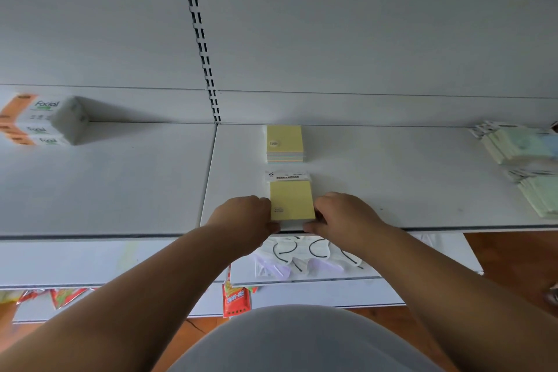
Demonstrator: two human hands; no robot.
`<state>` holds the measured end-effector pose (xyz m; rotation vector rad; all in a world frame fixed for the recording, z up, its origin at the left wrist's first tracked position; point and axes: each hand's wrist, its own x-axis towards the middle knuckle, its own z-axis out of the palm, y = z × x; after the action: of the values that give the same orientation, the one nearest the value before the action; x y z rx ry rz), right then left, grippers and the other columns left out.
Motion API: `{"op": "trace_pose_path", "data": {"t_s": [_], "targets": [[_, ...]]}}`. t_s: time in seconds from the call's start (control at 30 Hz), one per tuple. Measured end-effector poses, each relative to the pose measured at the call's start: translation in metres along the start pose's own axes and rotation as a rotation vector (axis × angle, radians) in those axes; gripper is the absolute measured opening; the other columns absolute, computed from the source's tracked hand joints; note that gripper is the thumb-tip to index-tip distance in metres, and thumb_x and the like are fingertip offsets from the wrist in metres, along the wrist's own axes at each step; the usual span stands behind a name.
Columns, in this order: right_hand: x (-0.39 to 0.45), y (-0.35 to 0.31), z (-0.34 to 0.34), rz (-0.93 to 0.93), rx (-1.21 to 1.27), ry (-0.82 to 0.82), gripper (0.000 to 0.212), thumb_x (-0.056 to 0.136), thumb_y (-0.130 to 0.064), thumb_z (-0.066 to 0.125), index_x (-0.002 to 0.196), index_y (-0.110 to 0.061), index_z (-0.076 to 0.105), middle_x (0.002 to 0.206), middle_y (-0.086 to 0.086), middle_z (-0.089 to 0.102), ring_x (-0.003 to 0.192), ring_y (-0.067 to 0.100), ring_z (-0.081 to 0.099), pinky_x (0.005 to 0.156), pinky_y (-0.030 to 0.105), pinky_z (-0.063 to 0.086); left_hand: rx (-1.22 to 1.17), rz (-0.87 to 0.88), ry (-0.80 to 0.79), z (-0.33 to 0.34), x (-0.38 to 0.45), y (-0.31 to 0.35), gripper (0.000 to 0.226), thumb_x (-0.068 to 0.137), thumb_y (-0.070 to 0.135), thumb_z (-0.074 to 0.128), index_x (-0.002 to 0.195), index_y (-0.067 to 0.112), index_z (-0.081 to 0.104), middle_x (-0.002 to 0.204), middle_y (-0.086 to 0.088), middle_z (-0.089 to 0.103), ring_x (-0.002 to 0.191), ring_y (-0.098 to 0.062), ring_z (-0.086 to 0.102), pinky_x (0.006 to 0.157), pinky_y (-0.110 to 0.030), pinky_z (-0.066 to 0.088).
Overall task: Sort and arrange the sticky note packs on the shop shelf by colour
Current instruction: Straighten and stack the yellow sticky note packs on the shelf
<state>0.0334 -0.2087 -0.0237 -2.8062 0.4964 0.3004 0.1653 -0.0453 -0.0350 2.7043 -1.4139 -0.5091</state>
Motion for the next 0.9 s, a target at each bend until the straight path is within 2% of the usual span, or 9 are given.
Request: {"op": "trace_pose_path", "data": {"t_s": [0.1, 0.4, 0.5, 0.63, 0.77, 0.9], "targets": [[0.001, -0.001, -0.001, -0.022, -0.021, -0.019, 0.034, 0.089, -0.050, 0.058, 0.081, -0.018, 0.050, 0.087, 0.000, 0.051, 0.084, 0.026, 0.055, 0.069, 0.035, 0.045, 0.018, 0.018, 0.001, 0.000, 0.000, 0.000, 0.031, 0.093, 0.050, 0.050, 0.096, 0.020, 0.057, 0.077, 0.005, 0.056, 0.075, -0.020, 0.060, 0.069, -0.035, 0.055], [0.000, 0.000, 0.004, -0.021, 0.050, 0.012, 0.032, 0.088, -0.049, 0.060, 0.078, -0.020, 0.049, 0.085, 0.001, 0.055, 0.079, 0.024, 0.054, 0.062, 0.032, 0.036, 0.081, 0.045, 0.059, 0.004, -0.003, -0.002, 0.031, 0.096, 0.048, 0.046, 0.097, 0.018, 0.052, 0.082, 0.002, 0.052, 0.073, -0.021, 0.052, 0.063, -0.032, 0.045], [0.001, -0.001, 0.001, -0.018, 0.065, -0.008, 0.033, 0.086, -0.049, 0.063, 0.077, -0.020, 0.048, 0.083, -0.001, 0.054, 0.077, 0.021, 0.052, 0.062, 0.032, 0.035, 0.052, 0.045, 0.042, 0.001, -0.003, -0.001, 0.033, 0.095, 0.049, 0.048, 0.099, 0.017, 0.053, 0.085, 0.002, 0.056, 0.074, -0.020, 0.054, 0.066, -0.033, 0.049], [-0.002, 0.001, -0.006, 0.028, 0.152, -0.021, 0.040, 0.077, -0.054, 0.071, 0.077, -0.017, 0.055, 0.080, -0.003, 0.058, 0.074, 0.019, 0.055, 0.063, 0.033, 0.043, -0.043, 0.011, 0.016, -0.004, -0.005, -0.003, 0.042, 0.088, 0.060, 0.051, 0.103, 0.021, 0.053, 0.094, 0.002, 0.057, 0.082, -0.019, 0.056, 0.072, -0.033, 0.050], [-0.007, 0.006, -0.003, 0.010, 0.199, 0.038, 0.034, 0.080, -0.051, 0.070, 0.078, -0.019, 0.059, 0.076, -0.006, 0.057, 0.069, 0.016, 0.054, 0.061, 0.030, 0.041, -0.109, 0.013, 0.018, -0.006, -0.006, -0.005, 0.028, 0.092, 0.050, 0.052, 0.088, 0.023, 0.049, 0.086, 0.003, 0.056, 0.078, -0.018, 0.056, 0.067, -0.030, 0.046], [-0.005, 0.007, 0.001, -0.017, 0.231, 0.064, 0.030, 0.084, -0.043, 0.069, 0.079, -0.016, 0.060, 0.077, -0.002, 0.058, 0.070, 0.018, 0.055, 0.061, 0.030, 0.041, -0.110, 0.038, 0.032, -0.003, -0.006, -0.004, 0.025, 0.095, 0.046, 0.050, 0.092, 0.022, 0.055, 0.083, 0.004, 0.055, 0.078, -0.018, 0.057, 0.068, -0.031, 0.048]]}}
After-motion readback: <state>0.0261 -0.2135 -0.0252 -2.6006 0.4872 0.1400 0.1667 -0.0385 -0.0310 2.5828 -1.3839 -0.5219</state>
